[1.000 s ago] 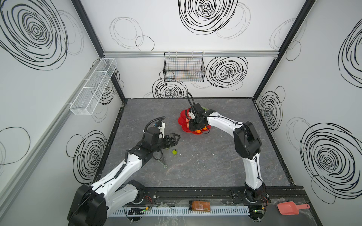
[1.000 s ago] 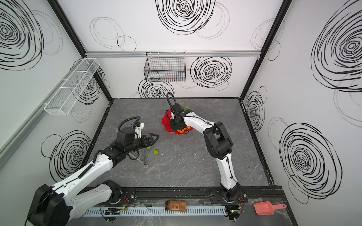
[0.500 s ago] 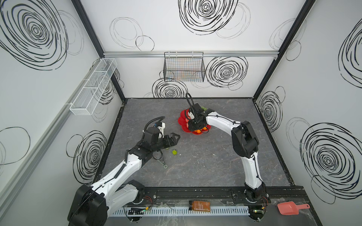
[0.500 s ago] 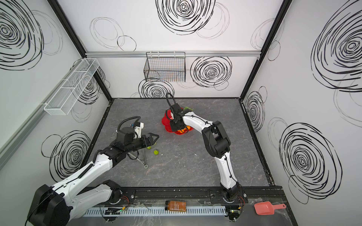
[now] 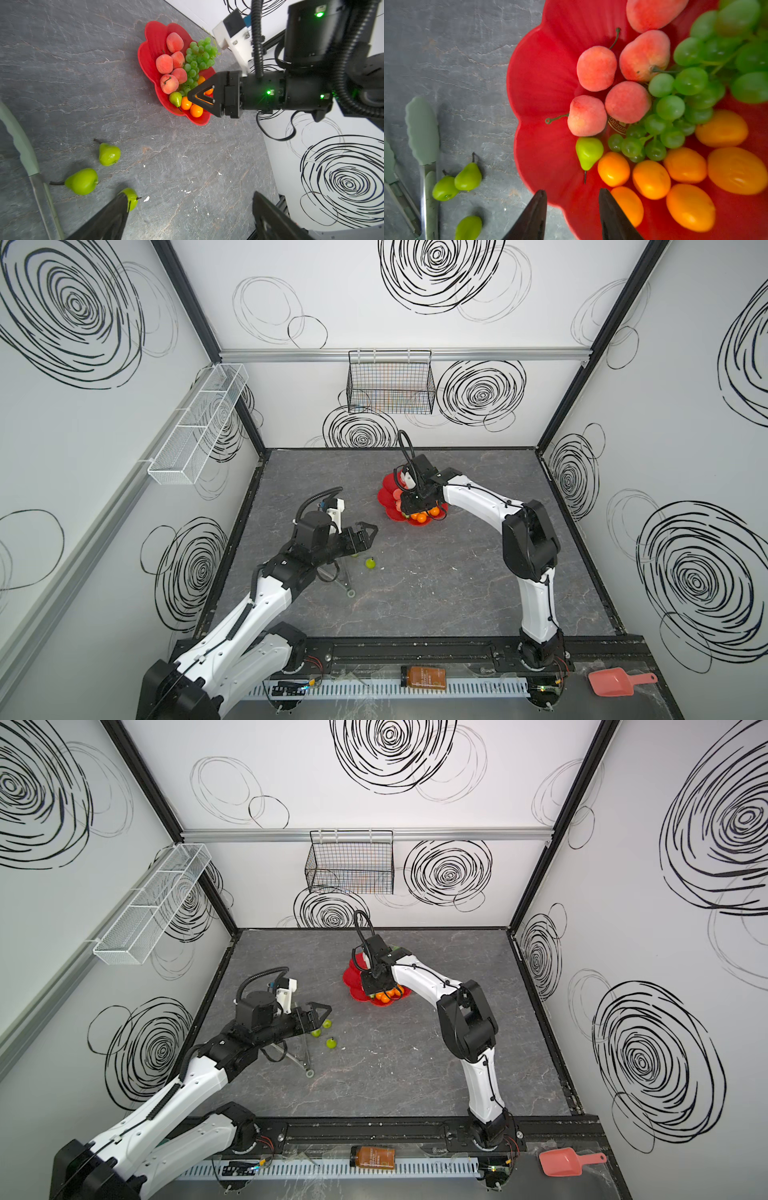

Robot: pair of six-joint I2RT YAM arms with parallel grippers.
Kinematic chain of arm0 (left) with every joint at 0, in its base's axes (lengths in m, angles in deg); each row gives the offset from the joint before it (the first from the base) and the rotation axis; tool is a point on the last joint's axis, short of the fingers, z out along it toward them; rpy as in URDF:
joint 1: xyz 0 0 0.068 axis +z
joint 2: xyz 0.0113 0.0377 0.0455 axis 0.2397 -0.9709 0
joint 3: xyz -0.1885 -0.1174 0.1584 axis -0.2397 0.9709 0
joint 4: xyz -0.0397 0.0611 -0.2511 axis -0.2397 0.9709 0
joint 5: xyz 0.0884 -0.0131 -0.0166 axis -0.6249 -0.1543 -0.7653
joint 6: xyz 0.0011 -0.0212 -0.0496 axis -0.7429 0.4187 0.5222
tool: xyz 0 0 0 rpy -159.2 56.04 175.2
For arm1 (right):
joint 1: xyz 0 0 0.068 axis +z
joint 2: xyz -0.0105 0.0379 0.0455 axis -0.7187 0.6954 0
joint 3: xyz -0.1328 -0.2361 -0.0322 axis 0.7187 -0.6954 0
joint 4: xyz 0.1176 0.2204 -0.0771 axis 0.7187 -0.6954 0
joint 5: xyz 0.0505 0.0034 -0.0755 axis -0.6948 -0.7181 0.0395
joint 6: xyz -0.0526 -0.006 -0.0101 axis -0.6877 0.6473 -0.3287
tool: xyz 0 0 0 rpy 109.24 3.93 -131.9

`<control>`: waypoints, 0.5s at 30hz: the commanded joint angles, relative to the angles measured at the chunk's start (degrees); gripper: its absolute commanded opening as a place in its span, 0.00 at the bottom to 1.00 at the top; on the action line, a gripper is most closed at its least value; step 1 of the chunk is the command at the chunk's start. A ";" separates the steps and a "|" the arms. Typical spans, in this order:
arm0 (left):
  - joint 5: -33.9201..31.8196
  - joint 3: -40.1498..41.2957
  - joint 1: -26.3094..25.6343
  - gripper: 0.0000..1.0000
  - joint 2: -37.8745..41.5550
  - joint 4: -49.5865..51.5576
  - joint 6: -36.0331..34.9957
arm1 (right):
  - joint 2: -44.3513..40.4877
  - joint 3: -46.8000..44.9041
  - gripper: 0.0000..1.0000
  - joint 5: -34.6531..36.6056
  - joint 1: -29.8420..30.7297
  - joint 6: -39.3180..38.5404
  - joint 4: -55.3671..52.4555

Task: Arrange fruit in a fruit bowl
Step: Place the fruit in the fruit bowl.

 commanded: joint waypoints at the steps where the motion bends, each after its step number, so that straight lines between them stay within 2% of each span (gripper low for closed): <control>1: -2.00 -1.16 0.60 0.96 3.10 4.69 -1.07 | -5.55 -2.99 0.45 1.07 1.47 1.06 -0.11; 15: -3.02 2.31 0.61 0.96 15.19 16.99 1.46 | -13.95 -14.27 0.47 2.56 9.57 4.76 2.28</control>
